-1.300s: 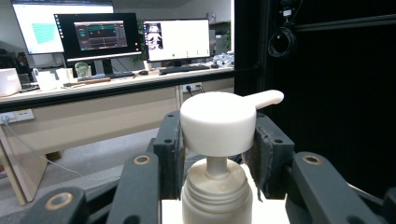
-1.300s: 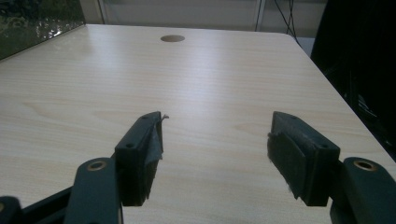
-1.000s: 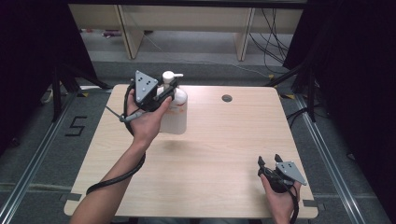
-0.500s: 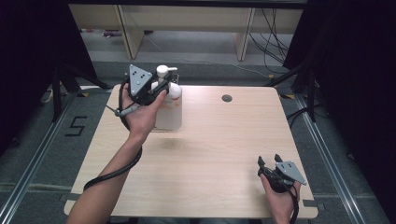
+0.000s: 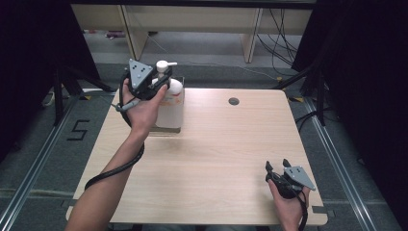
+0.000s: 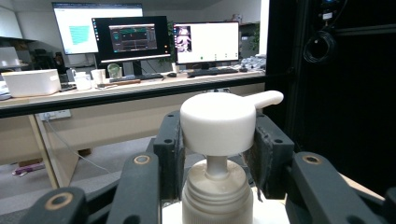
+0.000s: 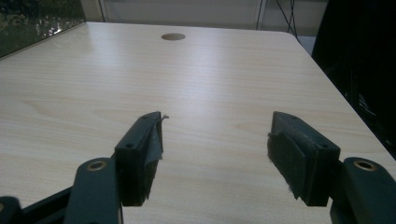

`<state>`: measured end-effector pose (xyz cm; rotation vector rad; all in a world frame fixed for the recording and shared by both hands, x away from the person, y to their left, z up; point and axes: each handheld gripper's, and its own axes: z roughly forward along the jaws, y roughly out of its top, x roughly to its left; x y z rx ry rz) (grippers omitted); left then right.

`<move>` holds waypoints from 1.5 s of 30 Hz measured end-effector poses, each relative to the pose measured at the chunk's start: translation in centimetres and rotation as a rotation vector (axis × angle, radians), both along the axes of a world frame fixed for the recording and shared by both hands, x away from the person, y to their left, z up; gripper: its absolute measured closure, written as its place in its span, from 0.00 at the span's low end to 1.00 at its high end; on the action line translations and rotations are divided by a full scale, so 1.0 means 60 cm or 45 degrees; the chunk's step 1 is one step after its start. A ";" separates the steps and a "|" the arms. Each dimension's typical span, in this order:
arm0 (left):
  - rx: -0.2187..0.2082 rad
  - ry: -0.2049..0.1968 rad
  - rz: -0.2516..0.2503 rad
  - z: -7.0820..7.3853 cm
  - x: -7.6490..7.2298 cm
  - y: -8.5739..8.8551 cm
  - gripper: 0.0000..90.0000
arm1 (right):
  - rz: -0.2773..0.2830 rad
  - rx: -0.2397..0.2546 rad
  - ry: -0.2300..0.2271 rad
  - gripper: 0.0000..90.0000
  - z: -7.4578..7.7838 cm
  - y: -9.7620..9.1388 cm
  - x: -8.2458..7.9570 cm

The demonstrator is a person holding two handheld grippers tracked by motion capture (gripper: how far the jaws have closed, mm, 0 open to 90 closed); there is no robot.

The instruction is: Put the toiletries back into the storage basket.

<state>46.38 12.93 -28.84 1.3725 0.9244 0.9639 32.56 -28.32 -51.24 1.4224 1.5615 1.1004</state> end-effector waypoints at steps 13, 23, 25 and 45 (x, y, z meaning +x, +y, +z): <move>-0.003 -0.007 0.046 0.004 0.033 0.014 0.66 | 0.020 -0.033 -0.007 0.40 0.000 -0.004 0.002; 0.001 -0.008 0.075 0.005 0.057 0.022 0.66 | 0.017 -0.009 -0.002 0.40 0.000 -0.002 0.001; -0.003 -0.008 0.078 0.004 0.062 0.023 0.66 | 0.016 -0.008 -0.003 0.40 -0.001 -0.001 0.001; -0.001 0.030 0.125 -0.009 0.119 0.030 0.66 | 0.019 -0.028 -0.005 0.40 0.000 -0.003 0.002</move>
